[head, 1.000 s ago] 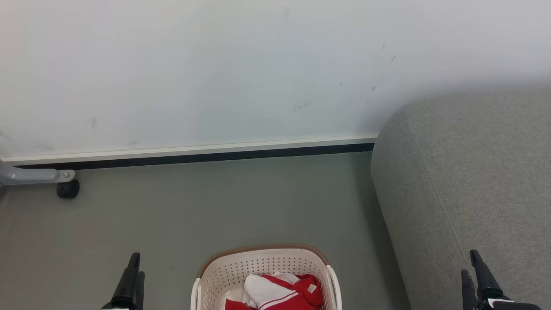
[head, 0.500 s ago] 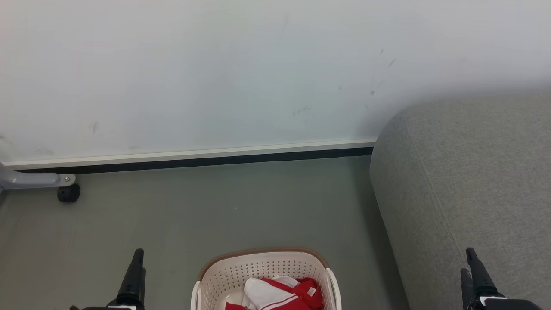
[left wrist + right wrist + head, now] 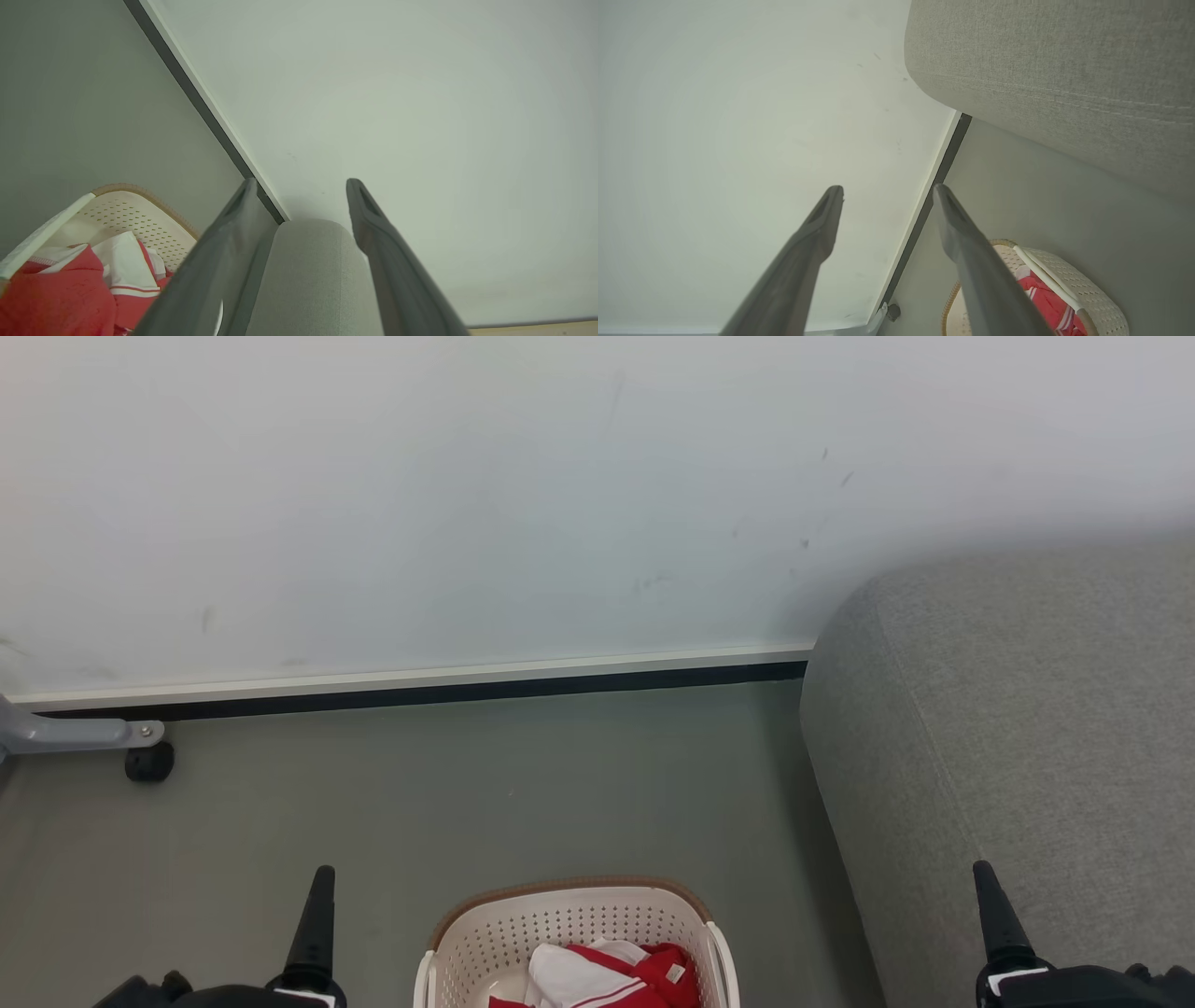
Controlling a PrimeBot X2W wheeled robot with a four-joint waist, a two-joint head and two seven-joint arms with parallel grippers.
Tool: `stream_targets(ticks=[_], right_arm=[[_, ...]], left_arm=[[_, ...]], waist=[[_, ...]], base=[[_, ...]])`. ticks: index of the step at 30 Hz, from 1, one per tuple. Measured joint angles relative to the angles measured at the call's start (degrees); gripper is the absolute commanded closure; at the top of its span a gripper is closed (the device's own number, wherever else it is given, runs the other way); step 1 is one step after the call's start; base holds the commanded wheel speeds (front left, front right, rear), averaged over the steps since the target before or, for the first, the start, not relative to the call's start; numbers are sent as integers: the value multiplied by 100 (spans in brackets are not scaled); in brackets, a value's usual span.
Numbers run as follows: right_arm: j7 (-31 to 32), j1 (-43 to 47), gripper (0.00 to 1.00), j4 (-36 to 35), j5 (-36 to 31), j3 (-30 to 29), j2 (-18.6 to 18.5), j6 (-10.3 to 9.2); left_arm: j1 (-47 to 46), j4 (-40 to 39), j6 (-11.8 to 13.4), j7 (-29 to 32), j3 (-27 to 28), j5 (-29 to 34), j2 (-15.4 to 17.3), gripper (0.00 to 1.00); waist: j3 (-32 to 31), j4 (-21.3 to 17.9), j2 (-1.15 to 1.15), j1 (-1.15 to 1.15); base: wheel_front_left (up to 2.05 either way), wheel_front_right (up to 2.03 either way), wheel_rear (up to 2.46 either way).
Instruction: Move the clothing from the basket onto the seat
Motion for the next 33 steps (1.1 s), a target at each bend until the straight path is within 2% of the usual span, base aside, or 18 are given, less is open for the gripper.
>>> stream_targets(ticks=[14, 33], right_arm=[[-257, 25, 0, -92, -1236, 372, -104, -197], [-610, 144, 0, -108, -2750, 843, -191, -431]], left_arm=[[113, -129, 201, -257, -379, 1543, 298, 0], [378, -215, 455, -606, -594, 3131, 441, 0]], waist=[[-63, -10, 0, 0], [-183, -21, 0, 0]], base=[[0, 0, 0], [0, 0, 0]])
